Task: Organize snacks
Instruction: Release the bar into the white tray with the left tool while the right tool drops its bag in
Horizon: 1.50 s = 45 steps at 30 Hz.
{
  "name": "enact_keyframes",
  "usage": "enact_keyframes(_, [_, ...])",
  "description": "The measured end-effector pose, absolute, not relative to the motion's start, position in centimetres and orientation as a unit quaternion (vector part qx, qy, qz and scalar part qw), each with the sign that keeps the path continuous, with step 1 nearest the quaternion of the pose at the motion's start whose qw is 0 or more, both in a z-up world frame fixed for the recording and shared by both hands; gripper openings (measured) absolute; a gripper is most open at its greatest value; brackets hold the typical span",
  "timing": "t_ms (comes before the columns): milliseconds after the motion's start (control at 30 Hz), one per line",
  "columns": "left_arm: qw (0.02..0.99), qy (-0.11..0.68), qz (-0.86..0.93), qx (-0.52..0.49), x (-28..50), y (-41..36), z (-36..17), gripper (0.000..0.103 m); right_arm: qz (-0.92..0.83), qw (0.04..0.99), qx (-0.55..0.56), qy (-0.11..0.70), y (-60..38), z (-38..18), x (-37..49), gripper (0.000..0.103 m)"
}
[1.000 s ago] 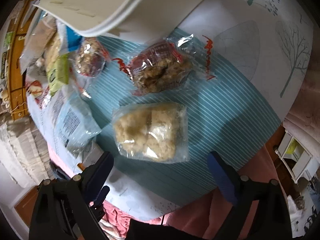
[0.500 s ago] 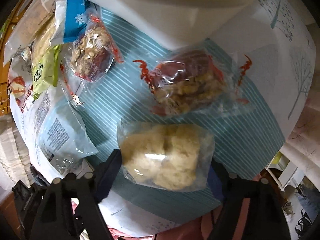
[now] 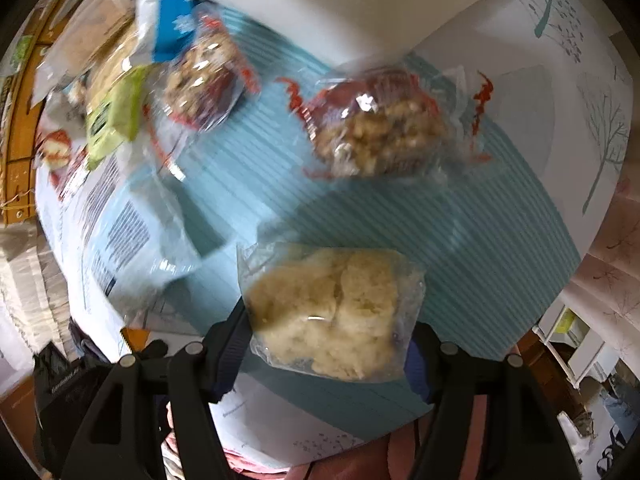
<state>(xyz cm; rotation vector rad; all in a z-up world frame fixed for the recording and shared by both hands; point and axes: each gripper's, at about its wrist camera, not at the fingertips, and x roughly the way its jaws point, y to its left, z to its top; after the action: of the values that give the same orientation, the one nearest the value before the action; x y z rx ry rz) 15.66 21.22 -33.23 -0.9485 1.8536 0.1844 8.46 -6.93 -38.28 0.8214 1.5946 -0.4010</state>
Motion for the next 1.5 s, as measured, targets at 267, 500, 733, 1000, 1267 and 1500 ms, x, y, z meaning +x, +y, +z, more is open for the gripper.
enact_keyframes(267, [0.554,0.766,0.029,-0.325,15.5,21.9,-29.2,0.031,-0.122,0.67,0.338,0.65,-4.5,-34.7,8.4,0.067])
enact_keyframes(500, [0.622,0.736,-0.028,-0.266,16.1,19.6,-23.4,0.031,-0.083,0.742,0.291,0.599,-4.6,-30.2,9.3,0.067])
enact_keyframes(733, [0.689,0.677,-0.079,-0.247,16.4,15.3,-18.6,0.031,-0.056,0.803,0.224,0.55,-6.9,-26.9,8.6,0.067])
enact_keyframes(1000, [0.728,0.626,-0.136,-0.246,16.6,9.6,-15.3,0.031,-0.024,0.851,0.167,0.498,-10.0,-23.9,8.0,0.067])
enact_keyframes(1267, [0.748,0.589,-0.18,-0.248,17.1,2.7,-13.3,0.031,0.003,0.87,0.128,0.477,-14.3,-22.0,8.1,0.067])
enact_keyframes(1500, [0.756,0.57,-0.215,-0.237,18.0,-3.1,-12.5,0.031,0.008,0.872,0.123,0.474,-19.5,-21.4,9.2,0.067])
